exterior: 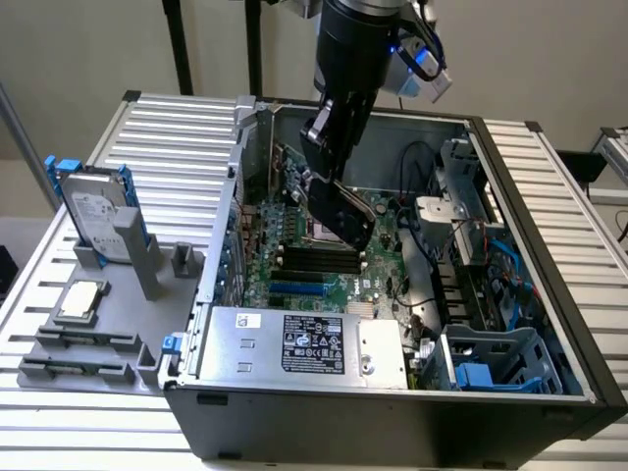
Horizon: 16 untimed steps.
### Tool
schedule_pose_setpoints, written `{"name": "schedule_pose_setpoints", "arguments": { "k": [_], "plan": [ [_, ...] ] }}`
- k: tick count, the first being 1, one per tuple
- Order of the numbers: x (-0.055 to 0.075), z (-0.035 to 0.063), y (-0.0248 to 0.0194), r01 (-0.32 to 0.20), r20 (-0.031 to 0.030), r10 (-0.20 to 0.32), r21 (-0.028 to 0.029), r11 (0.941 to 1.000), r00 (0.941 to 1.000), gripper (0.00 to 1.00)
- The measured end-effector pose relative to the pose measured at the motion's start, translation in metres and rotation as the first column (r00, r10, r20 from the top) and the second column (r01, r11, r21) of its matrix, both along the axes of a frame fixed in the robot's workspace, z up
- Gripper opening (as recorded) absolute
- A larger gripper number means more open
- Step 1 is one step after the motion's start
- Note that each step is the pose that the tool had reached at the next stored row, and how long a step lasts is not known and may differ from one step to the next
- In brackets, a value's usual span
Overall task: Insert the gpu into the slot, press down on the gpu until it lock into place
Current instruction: 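Insert the gpu into the slot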
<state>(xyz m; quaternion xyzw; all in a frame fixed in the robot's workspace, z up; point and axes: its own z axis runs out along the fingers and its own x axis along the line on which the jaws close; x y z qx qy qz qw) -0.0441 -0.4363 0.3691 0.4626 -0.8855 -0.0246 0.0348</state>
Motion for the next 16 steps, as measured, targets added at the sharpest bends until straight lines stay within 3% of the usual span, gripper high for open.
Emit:
{"name": "schedule_pose_setpoints", "arguments": {
  "k": [4, 8, 12, 16],
  "plan": [
    [0.0, -0.0038, 0.0, -0.072, 0.0008, 0.072, 0.0007, 0.9974, 0.9974, 0.26],
    [0.0, -0.0077, 0.0, -0.145, 0.002, 0.145, 0.0022, 0.9894, 0.9894, 0.26],
    [0.0, -0.0116, 0.0, -0.216, 0.0036, 0.216, 0.0045, 0.9763, 0.9763, 0.26],
    [0.0, -0.0156, 0.0, -0.286, 0.0053, 0.286, 0.0068, 0.9581, 0.9581, 0.26]
  ]
}}
